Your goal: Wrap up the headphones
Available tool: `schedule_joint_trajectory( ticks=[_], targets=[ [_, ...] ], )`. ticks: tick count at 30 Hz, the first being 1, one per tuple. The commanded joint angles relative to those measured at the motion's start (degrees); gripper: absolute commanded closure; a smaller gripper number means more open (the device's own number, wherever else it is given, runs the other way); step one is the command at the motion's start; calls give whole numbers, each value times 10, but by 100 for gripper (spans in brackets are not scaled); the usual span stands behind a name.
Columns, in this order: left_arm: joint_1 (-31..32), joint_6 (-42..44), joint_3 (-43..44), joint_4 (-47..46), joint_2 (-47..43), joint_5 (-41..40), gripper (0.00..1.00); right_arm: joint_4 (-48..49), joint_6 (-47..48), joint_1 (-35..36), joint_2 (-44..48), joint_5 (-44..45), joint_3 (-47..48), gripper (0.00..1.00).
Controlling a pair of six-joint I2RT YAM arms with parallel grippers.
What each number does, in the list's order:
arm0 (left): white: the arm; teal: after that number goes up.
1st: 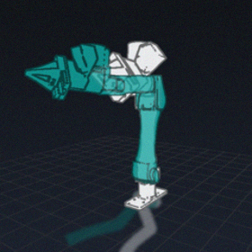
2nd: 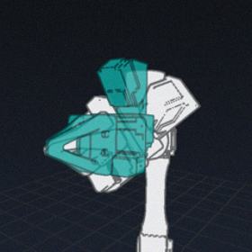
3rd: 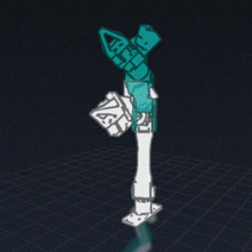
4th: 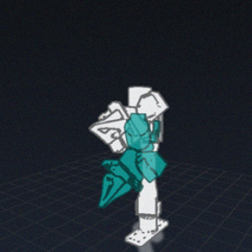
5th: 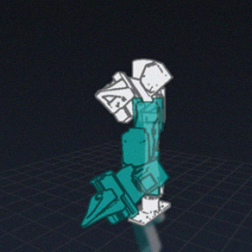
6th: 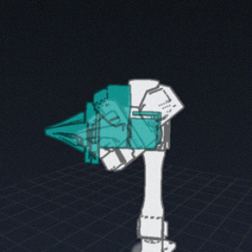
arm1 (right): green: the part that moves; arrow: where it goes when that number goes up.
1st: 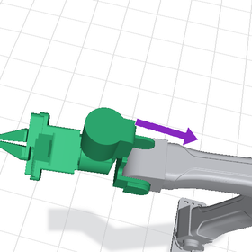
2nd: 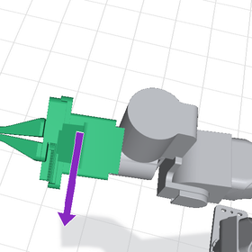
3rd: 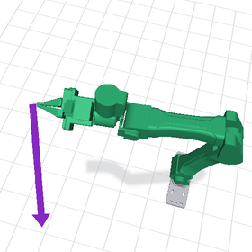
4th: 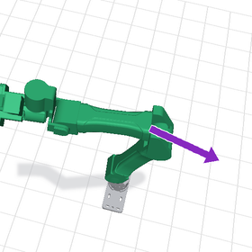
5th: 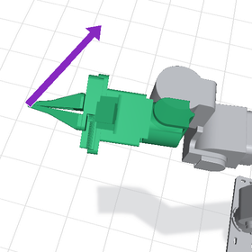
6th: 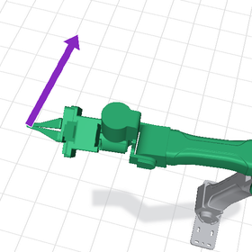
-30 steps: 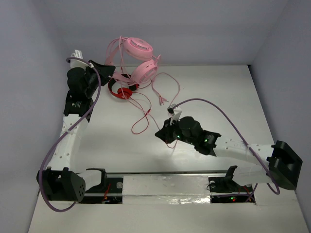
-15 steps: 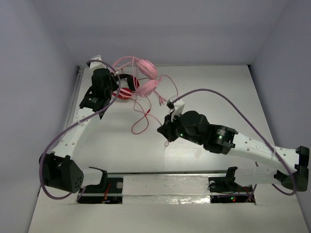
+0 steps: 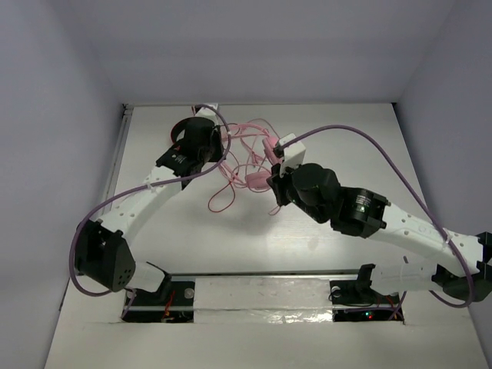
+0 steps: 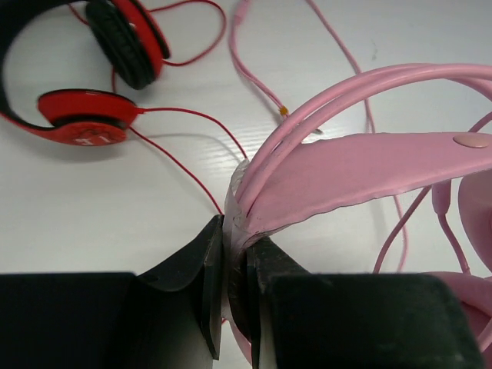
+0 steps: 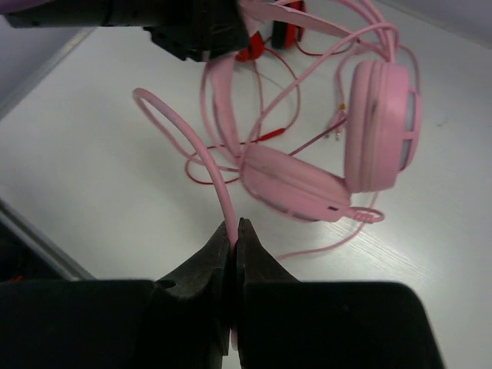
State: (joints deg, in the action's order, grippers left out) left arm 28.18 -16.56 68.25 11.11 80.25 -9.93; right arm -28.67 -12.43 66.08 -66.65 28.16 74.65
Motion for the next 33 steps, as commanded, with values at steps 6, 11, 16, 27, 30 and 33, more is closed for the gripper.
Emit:
schedule_joint_trajectory(
  ticks=[6, 11, 16, 27, 30, 33],
  targets=[
    [-1, 48, -19, 21, -74, 96, 100, -12, 58, -46, 9, 143, 24, 100],
    [-1, 78, -41, 57, -95, 118, 100, 15, 75, -92, -10, 152, 15, 100],
    [-1, 92, -63, 54, -115, 195, 100, 57, 80, -127, -37, 140, -6, 100],
    [-57, 44, -55, -4, -159, 432, 100, 181, 39, -206, -40, 13, -81, 99],
    [-82, 23, -56, -34, -169, 486, 100, 219, 22, -218, -16, -24, -114, 97],
    [-90, 1, -52, -61, -171, 527, 100, 259, 1, -242, 5, -64, -149, 91]
  ],
)
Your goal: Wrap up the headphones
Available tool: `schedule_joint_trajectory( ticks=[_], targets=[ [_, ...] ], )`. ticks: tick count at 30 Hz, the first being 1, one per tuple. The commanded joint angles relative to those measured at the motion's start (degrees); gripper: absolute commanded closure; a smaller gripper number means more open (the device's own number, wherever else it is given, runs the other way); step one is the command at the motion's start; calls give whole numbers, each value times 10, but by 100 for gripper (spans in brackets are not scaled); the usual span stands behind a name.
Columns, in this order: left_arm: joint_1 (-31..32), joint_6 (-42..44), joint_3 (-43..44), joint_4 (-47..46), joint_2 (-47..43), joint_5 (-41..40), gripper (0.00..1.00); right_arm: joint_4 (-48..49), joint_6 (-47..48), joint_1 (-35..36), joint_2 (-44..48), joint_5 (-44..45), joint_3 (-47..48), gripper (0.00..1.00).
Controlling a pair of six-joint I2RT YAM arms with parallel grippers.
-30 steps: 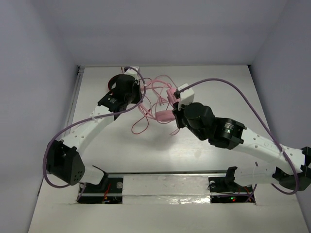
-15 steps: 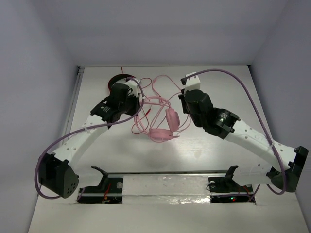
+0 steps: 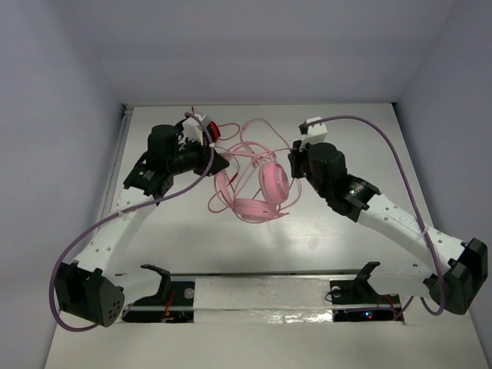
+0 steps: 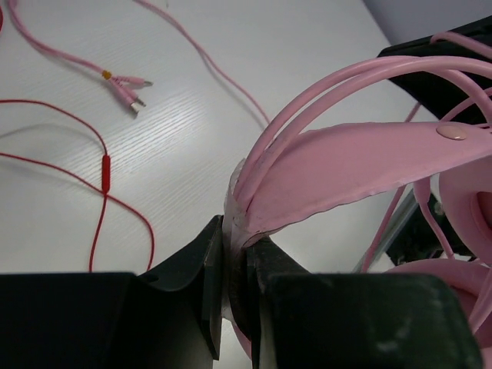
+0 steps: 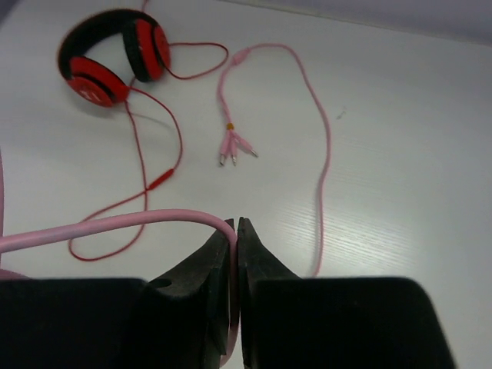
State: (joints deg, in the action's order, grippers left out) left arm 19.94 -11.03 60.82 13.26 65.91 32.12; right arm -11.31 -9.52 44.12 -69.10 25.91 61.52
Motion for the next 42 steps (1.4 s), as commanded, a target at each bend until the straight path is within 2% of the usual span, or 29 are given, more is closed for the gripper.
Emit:
schedule_joint_trajectory(
  ticks=[1, 5, 12, 20, 23, 31, 38, 42],
  targets=[
    [-8, -65, 22, -90, -29, 119, 100, 98, -32, -27, 32, -59, -26, 87],
    [-8, -93, 26, -119, -34, 153, 100, 199, -57, -47, 34, -190, -75, 78],
    [-28, -175, 54, -175, -43, 176, 100, 369, -106, -52, -7, -324, -154, 61],
    [-64, -227, 100, -190, -47, 172, 100, 486, -120, -52, -80, -316, -218, 57],
    [-70, -254, 124, -207, -44, 180, 100, 511, -122, -52, -117, -315, -225, 52],
    [-70, -283, 158, -218, -37, 195, 100, 516, -94, -57, -189, -287, -180, 42],
    [-70, -298, 180, -214, -30, 206, 100, 509, -69, -57, -217, -278, -153, 41],
    [-70, -305, 210, -203, -29, 200, 100, 502, -56, -57, -252, -297, -131, 45]
  ],
)
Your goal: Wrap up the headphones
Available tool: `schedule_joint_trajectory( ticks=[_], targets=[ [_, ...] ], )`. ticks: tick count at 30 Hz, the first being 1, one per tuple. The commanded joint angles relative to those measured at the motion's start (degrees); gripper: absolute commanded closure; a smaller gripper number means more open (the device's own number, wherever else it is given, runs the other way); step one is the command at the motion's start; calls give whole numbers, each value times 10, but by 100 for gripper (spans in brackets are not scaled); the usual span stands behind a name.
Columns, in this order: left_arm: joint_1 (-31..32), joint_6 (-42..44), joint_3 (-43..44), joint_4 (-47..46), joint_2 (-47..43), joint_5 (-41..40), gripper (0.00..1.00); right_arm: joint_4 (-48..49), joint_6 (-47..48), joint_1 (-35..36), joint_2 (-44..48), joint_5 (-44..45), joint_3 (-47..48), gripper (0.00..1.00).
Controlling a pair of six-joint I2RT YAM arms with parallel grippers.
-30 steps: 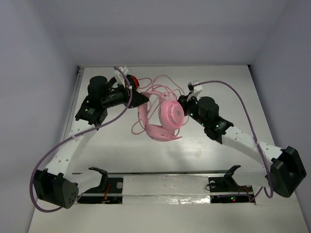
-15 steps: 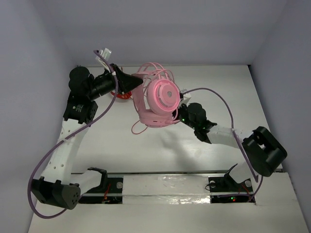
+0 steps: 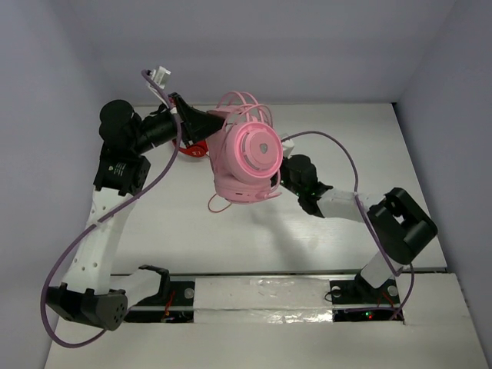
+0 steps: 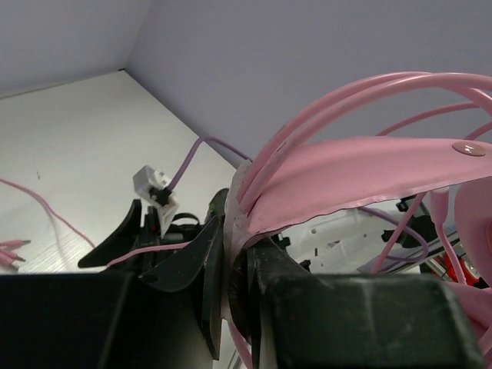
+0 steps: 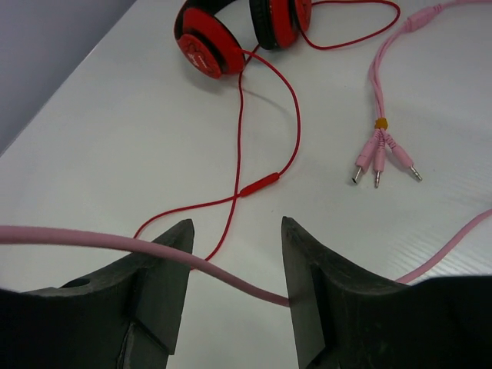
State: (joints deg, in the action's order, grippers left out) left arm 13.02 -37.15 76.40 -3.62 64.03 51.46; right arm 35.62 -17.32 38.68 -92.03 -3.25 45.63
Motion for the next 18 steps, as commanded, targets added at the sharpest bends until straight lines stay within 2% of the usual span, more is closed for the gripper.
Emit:
schedule_joint_trajectory(
  ticks=[1, 9, 11, 12, 13, 16, 18],
  targets=[
    [-1, -44, 61, -29, -8, 3, 100, 32, 21, -3, -29, -8, 31, 46],
    [-1, -43, 122, 0, 14, -14, 100, 79, -12, -3, -43, -19, -9, 46],
    [-7, -45, 131, -2, 18, -16, 100, 89, -18, -3, -38, -25, -27, 54],
    [-7, -49, 133, -13, 20, -17, 100, 93, -20, -3, -38, -26, -30, 63],
    [-7, -61, 134, -21, 21, -17, 100, 93, -23, -3, -36, -26, -31, 85],
    [-7, -73, 132, -37, 25, -39, 100, 88, -43, -3, -22, -45, -34, 99],
    [-7, -75, 124, -42, 26, -72, 100, 83, -77, -3, -4, -68, -48, 100]
  ],
)
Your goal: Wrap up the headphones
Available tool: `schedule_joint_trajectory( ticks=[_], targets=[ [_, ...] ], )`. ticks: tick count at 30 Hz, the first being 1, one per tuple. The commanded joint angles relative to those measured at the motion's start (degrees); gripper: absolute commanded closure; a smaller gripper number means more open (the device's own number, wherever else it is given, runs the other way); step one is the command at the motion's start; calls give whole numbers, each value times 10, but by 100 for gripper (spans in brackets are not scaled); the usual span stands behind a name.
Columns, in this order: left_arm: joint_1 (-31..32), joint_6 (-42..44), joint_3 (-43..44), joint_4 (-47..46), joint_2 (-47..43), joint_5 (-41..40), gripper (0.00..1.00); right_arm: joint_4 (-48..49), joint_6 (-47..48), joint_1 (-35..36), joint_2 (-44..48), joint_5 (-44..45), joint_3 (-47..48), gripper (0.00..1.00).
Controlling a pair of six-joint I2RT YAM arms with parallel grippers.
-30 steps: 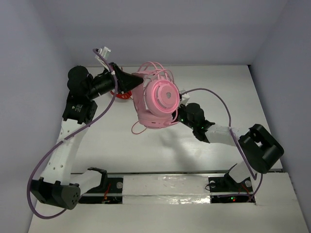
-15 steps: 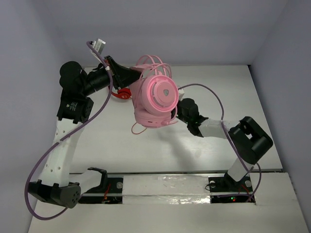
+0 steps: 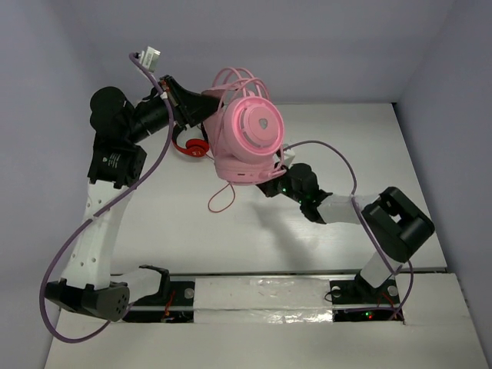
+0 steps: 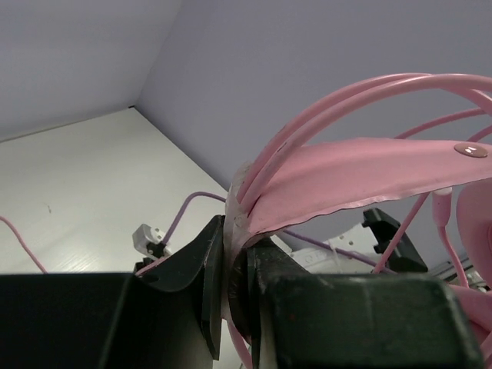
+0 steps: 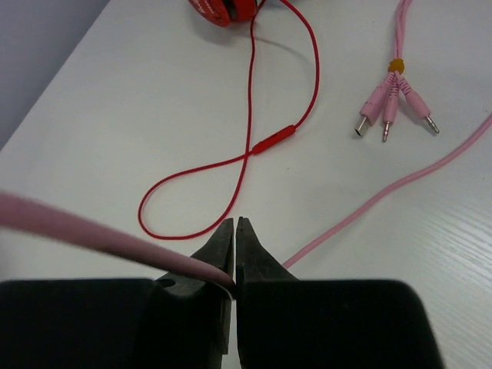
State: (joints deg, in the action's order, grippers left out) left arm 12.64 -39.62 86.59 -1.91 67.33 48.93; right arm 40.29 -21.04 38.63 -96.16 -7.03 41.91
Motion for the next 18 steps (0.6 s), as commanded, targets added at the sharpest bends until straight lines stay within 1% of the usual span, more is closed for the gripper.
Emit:
schedule_joint_trajectory(
  ticks=[1, 2, 3, 5, 6, 7, 8, 9, 10, 13, 14, 15, 17, 18],
  targets=[
    [-3, -51, 11, -59, -5, -63, 100, 35, -49, -2, 48, -34, -18, 100],
    [-3, -51, 3, -58, -4, -80, 100, 30, -58, 5, 72, -30, -25, 100],
    [-3, -53, -8, -65, -4, -115, 100, -4, -69, 16, 84, -22, -31, 100],
    [-3, -63, -43, -77, -6, -152, 100, -65, -72, 34, 125, 9, -33, 100],
    [-3, -70, -55, -92, -7, -189, 100, -87, -72, 56, 138, 19, -36, 100],
    [-3, -75, -76, -103, -6, -206, 100, -111, -72, 69, 150, 31, -36, 100],
    [-3, -75, -81, -105, -3, -225, 100, -131, -71, 82, 162, 54, -38, 100],
    [-3, -76, -84, -106, -1, -263, 100, -174, -69, 97, 183, 66, -38, 100],
    [-9, -77, -91, -110, 2, -280, 100, -197, -69, 124, 191, 83, -38, 100],
    [-15, -77, -95, -114, 10, -349, 100, -262, -81, 166, 219, 119, -40, 100],
    [-20, -79, -94, -115, 16, -360, 100, -274, -84, 175, 226, 124, -42, 100],
    [-26, -87, -95, -125, 21, -354, 100, -295, -91, 182, 232, 132, -44, 100],
    [-38, -128, -99, -143, 31, -331, 100, -307, -96, 193, 246, 133, -48, 100],
    [-47, -139, -99, -156, 45, -300, 100, -316, -96, 198, 247, 128, -48, 100]
  ],
)
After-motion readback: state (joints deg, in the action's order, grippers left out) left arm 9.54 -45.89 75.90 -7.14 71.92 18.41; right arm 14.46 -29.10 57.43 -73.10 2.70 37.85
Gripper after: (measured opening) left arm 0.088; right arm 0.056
